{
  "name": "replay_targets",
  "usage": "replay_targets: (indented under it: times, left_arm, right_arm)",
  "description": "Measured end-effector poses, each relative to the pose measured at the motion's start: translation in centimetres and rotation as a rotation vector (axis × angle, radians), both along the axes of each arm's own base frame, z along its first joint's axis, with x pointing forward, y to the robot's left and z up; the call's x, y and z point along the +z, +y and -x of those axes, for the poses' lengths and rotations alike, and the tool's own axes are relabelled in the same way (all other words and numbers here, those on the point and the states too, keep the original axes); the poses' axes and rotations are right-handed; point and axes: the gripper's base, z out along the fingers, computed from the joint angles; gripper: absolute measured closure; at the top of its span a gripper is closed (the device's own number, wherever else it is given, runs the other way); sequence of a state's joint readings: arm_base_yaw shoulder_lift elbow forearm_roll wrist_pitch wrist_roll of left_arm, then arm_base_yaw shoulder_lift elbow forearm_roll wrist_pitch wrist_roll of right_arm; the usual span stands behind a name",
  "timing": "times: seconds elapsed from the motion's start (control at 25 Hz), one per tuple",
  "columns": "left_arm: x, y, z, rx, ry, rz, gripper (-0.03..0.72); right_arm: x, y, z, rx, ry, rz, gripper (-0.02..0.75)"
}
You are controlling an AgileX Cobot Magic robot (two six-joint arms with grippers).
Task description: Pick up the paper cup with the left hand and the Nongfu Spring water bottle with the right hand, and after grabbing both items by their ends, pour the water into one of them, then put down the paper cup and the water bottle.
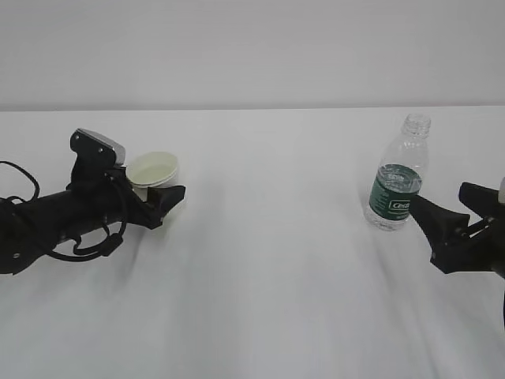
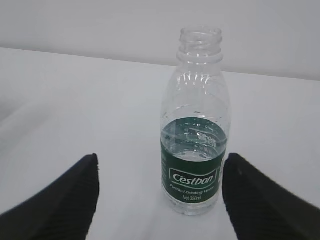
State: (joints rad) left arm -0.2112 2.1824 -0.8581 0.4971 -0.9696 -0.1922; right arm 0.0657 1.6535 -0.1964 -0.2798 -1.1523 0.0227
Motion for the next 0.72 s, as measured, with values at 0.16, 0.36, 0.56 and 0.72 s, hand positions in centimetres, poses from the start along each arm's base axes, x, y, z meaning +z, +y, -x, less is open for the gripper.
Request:
replay_targets:
  times: [0.16, 0.36, 0.56, 0.72]
  left_arm:
    - [-0.3, 0.1, 0.5, -0.001, 0.012, 0.001, 0.072]
    - [-0.3, 0.1, 1.0, -0.007, 0.004, 0.02, 0.048]
    - [-0.3, 0.1, 1.2, -0.009, 0.001, 0.028, 0.041]
    - [-0.6, 0.2, 1.9, -0.007, 0.008, 0.042, 0.041]
  right_arm:
    - [0.0, 0.0, 0.0, 0.0, 0.0, 0.0, 0.164]
    - [0.0, 0.0, 0.0, 0.001, 0.001, -0.002, 0.164]
    - [0.0, 0.0, 0.0, 0.001, 0.001, -0.004, 0.163]
    - [0.0, 0.0, 0.0, 0.002, 0.001, -0.003, 0.163]
